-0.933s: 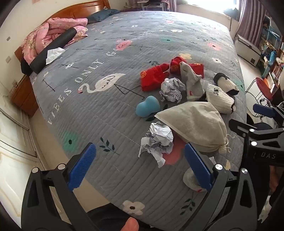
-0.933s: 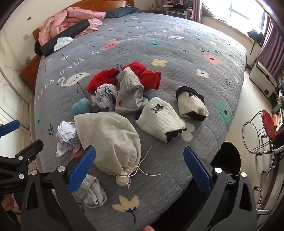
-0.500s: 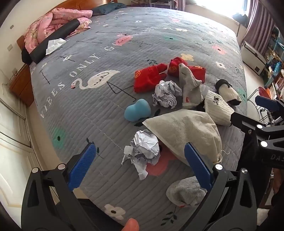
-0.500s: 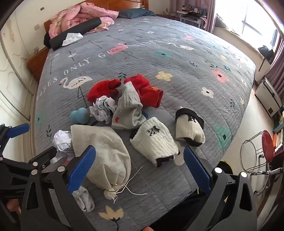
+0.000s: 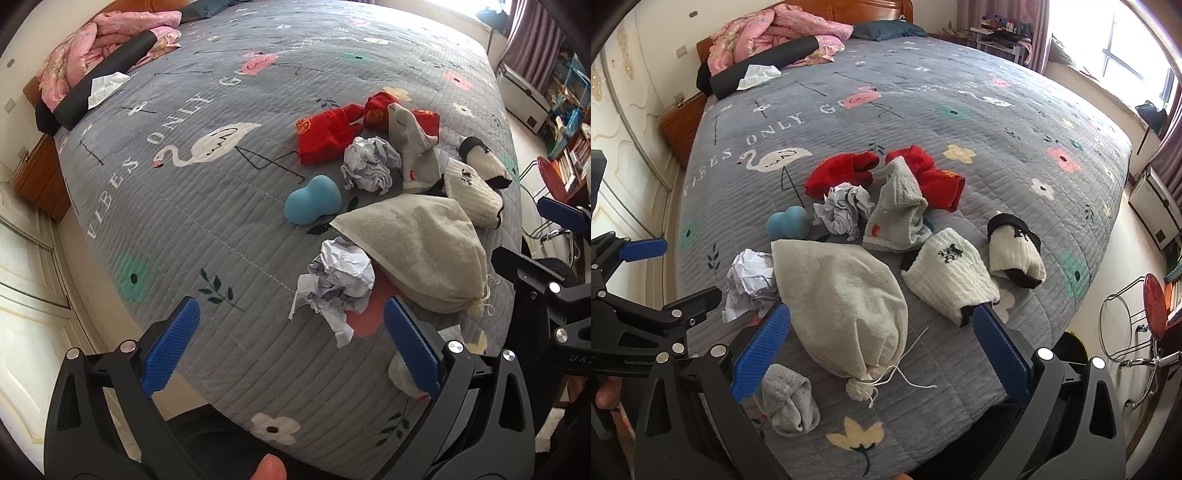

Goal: Collect trash
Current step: 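Move both tools toward the crumpled paper and beige drawstring bag on the bed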

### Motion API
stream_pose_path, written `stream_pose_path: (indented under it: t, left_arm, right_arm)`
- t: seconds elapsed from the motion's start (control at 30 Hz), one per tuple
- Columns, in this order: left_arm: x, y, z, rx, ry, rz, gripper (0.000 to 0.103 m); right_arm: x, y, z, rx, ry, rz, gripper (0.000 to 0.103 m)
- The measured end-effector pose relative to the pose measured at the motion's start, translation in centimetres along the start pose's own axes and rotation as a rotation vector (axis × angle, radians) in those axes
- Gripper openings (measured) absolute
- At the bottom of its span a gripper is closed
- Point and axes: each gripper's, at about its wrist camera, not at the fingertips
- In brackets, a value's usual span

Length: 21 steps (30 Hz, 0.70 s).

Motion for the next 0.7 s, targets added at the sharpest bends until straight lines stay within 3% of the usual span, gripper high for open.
stream_pose_path:
  t: [0.3,0.7]
  left_arm:
    - [-0.2,-1.1,0.0,0.042,-0.039,0.007,0.098]
    - [-0.5,-0.3,-2.3,0.047,-0.139,-0.035,0.098]
  right_arm:
    - [1.2,-0.4,-0.7,0.020,-0.029,0.043,0.095]
    - [1.6,0.7,-0.5,0.047,-0.019,0.002,0.095]
Point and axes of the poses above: each gripper's, at about its wrist camera, not at the fingertips, and y roughly against the way its jaws point, z to its left, x to its underside, and after that the axes turned 10 degrees about -x, right-handed
